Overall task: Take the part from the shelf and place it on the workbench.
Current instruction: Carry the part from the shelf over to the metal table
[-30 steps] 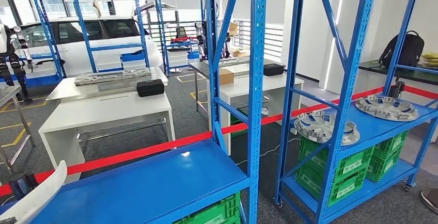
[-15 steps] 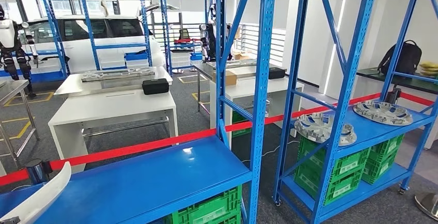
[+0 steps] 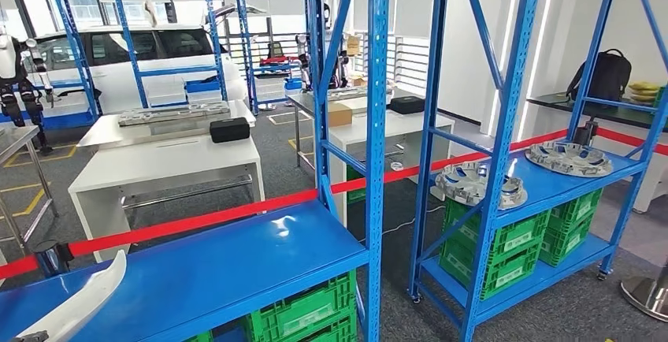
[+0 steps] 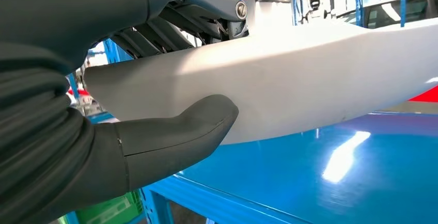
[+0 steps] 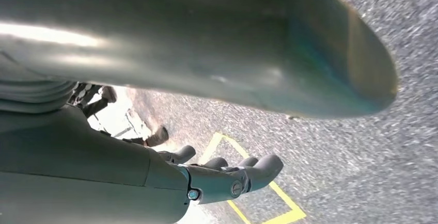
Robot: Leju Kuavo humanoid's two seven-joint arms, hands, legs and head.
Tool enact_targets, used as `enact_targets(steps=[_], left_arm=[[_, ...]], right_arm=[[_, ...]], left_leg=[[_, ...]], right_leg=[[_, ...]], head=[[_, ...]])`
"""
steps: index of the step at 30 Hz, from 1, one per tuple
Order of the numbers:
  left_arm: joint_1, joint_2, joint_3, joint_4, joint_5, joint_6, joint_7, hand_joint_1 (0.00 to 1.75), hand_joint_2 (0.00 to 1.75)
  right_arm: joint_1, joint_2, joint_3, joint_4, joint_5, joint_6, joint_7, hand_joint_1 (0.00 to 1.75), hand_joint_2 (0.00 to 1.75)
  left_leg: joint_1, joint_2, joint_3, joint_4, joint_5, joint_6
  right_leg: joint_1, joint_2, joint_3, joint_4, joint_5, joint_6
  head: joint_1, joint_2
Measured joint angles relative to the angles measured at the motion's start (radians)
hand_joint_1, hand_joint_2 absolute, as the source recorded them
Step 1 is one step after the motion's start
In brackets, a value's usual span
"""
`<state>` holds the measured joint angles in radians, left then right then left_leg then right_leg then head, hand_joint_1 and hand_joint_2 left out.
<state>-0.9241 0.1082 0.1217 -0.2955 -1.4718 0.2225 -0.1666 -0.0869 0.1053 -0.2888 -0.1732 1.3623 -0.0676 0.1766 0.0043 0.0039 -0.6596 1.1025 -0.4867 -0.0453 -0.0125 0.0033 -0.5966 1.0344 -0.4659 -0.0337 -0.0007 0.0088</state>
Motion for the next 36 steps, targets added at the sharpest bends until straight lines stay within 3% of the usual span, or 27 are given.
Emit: enact_targets(steps=[2,3,4,5,8,9,13,15,17,18,19,20,23,25,28,29,31,33,34,35,36], left_arm=[[-0.004,-0.002,-0.003,0.002,-0.001,-0.004,0.0,1.75,1.75],[-0.004,-0.003,-0.005,0.002,-0.002,-0.007,0.0,1.75,1.75],[-0.004,-0.006,-0.006,0.003,-0.004,-0.009,0.0,1.75,1.75],[-0.004,-0.01,-0.007,0.004,-0.005,-0.012,0.0,1.75,1.75],[-0.011,-0.021,-0.008,0.003,-0.007,-0.015,0.004,1.75,1.75],[-0.015,-0.024,-0.01,0.003,-0.007,-0.015,0.006,1.75,1.75],[-0.019,-0.03,-0.017,0.004,-0.008,-0.014,0.01,1.75,1.75],[-0.02,-0.032,-0.021,0.004,-0.008,-0.013,0.009,1.75,1.75],[-0.018,-0.032,-0.024,0.004,-0.008,-0.012,0.008,1.75,1.75],[-0.016,-0.031,-0.025,0.005,-0.008,-0.012,0.008,1.75,1.75],[-0.015,-0.031,-0.026,0.005,-0.008,-0.012,0.009,1.75,1.75],[-0.014,-0.031,-0.027,0.006,-0.008,-0.013,0.009,1.75,1.75],[-0.011,-0.028,-0.03,0.006,-0.007,-0.016,0.013,1.75,1.75],[-0.012,-0.023,-0.031,0.005,-0.007,-0.017,0.017,1.75,1.75],[-0.011,-0.017,-0.031,0.006,-0.007,-0.018,0.019,1.75,1.75],[-0.01,-0.014,-0.031,0.006,-0.007,-0.019,0.018,1.75,1.75],[-0.01,-0.007,-0.031,0.006,-0.007,-0.02,0.017,1.75,1.75],[-0.009,-0.004,-0.032,0.009,-0.007,-0.024,0.014,1.75,1.75],[-0.007,-0.004,-0.032,0.01,-0.007,-0.026,0.013,1.75,1.75],[-0.005,-0.004,-0.032,0.012,-0.007,-0.028,0.012,1.75,1.75],[-0.005,-0.004,-0.032,0.012,-0.008,-0.03,0.013,1.75,1.75]], right_arm=[[0.001,-0.001,-0.002,0.0,-0.001,-0.001,-0.001,0.0,0.0],[0.002,-0.001,-0.003,0.0,-0.003,-0.002,-0.001,0.0,0.0],[0.003,-0.001,-0.004,0.0,-0.005,-0.004,-0.002,0.0,0.0],[0.004,-0.002,-0.006,0.0,-0.007,-0.006,-0.002,0.0,0.0],[0.006,-0.002,-0.015,0.0,-0.01,-0.014,-0.003,0.0,0.0],[0.007,-0.002,-0.017,0.0,-0.01,-0.016,-0.004,0.0,0.0],[0.012,-0.003,-0.021,0.0,-0.007,-0.018,-0.006,0.0,0.0],[0.013,-0.003,-0.021,0.0,-0.004,-0.018,-0.006,0.0,0.0],[0.013,-0.003,-0.021,0.0,-0.001,-0.018,-0.005,0.0,0.0],[0.013,-0.003,-0.021,0.0,0.0,-0.019,-0.005,0.0,0.0],[0.013,-0.003,-0.021,0.0,0.0,-0.019,-0.005,0.0,0.0],[0.012,-0.003,-0.021,0.0,0.0,-0.019,-0.005,0.0,0.0],[0.006,-0.003,-0.021,0.0,0.002,-0.02,-0.005,0.0,0.0],[0.002,-0.003,-0.021,0.0,0.005,-0.021,-0.004,0.0,0.0],[-0.003,-0.002,-0.021,0.0,0.01,-0.02,-0.001,0.0,0.0],[-0.004,-0.001,-0.021,0.0,0.01,-0.019,0.0,0.0,0.0],[-0.006,0.0,-0.021,0.0,0.011,-0.018,0.002,0.0,0.0],[-0.007,0.0,-0.021,0.0,0.01,-0.017,0.005,0.0,0.0],[-0.006,0.0,-0.021,0.0,0.01,-0.018,0.007,0.0,0.0],[-0.006,0.0,-0.021,0.0,0.01,-0.018,0.008,0.0,0.0],[-0.006,0.0,-0.021,0.0,0.01,-0.018,0.008,0.0,0.0]], left_leg=[[0.003,-0.001,-0.043,0.125,-0.079,-0.008],[0.004,-0.001,-0.057,0.177,-0.103,-0.011],[0.004,-0.001,-0.055,0.196,-0.11,-0.012],[0.005,-0.001,-0.033,0.178,-0.1,-0.011],[0.003,-0.001,0.098,-0.019,-0.042,-0.002],[0.001,-0.001,0.123,-0.064,-0.034,0.004],[-0.004,0.0,0.122,-0.087,-0.013,0.035],[0.0,0.003,0.11,-0.091,0.005,0.05],[-0.001,0.004,0.089,-0.089,0.021,0.059],[-0.002,0.004,0.078,-0.087,0.027,0.06],[-0.003,0.004,0.067,-0.084,0.033,0.06],[-0.003,0.003,0.056,-0.08,0.038,0.059],[-0.004,0.001,0.033,-0.068,0.05,0.049],[-0.004,0.002,0.026,-0.064,0.057,0.038],[-0.004,0.0,0.019,-0.065,0.067,0.018],[-0.004,-0.001,0.013,-0.055,0.053,0.011],[0.0,-0.002,-0.016,0.02,-0.014,0.0],[0.001,-0.002,-0.052,0.143,-0.089,-0.01],[0.002,-0.002,-0.058,0.184,-0.104,-0.013],[0.003,-0.002,-0.046,0.188,-0.1,-0.014],[0.003,-0.002,-0.014,0.153,-0.081,-0.013]], right_leg=[[0.0,0.0,-0.017,0.0,0.013,-0.004],[0.0,0.0,-0.026,0.0,0.02,-0.003],[0.0,0.0,-0.035,0.0,0.026,-0.002],[0.0,0.0,-0.043,0.0,0.033,0.0],[0.001,0.0,-0.059,0.002,0.051,0.011],[0.001,0.0,-0.062,0.001,0.057,0.017],[0.0,0.0,-0.071,-0.002,0.073,0.043],[-0.001,0.001,-0.096,0.053,0.021,0.052],[-0.002,0.0,-0.14,0.182,-0.067,0.057],[-0.002,0.0,-0.156,0.242,-0.096,0.059],[-0.002,0.0,-0.158,0.275,-0.107,0.059],[-0.002,0.0,-0.141,0.269,-0.1,0.058],[0.001,0.001,-0.008,0.086,-0.052,0.046],[0.007,0.001,0.03,0.019,-0.044,0.036],[0.007,0.0,0.023,0.006,-0.031,0.019],[0.004,0.0,0.018,0.002,-0.022,0.012],[0.001,-0.001,0.006,-0.003,-0.006,0.001],[0.001,-0.001,-0.013,-0.002,0.008,-0.001],[0.001,-0.001,-0.024,-0.001,0.015,-0.001],[0.001,-0.001,-0.034,0.0,0.022,0.001],[0.001,-0.001,-0.042,0.001,0.029,0.003]], head=[[-0.003,0.0],[-0.003,0.0],[-0.004,0.0],[-0.004,0.0],[-0.005,0.0],[-0.004,0.0],[-0.002,0.0],[0.001,0.0],[0.004,0.0],[0.004,0.0],[0.004,0.0],[0.005,0.0],[0.005,0.0],[0.005,0.0],[0.004,0.0],[0.003,0.0],[-0.001,0.0],[-0.003,0.0],[-0.004,0.0],[-0.004,0.0],[-0.005,0.0]])
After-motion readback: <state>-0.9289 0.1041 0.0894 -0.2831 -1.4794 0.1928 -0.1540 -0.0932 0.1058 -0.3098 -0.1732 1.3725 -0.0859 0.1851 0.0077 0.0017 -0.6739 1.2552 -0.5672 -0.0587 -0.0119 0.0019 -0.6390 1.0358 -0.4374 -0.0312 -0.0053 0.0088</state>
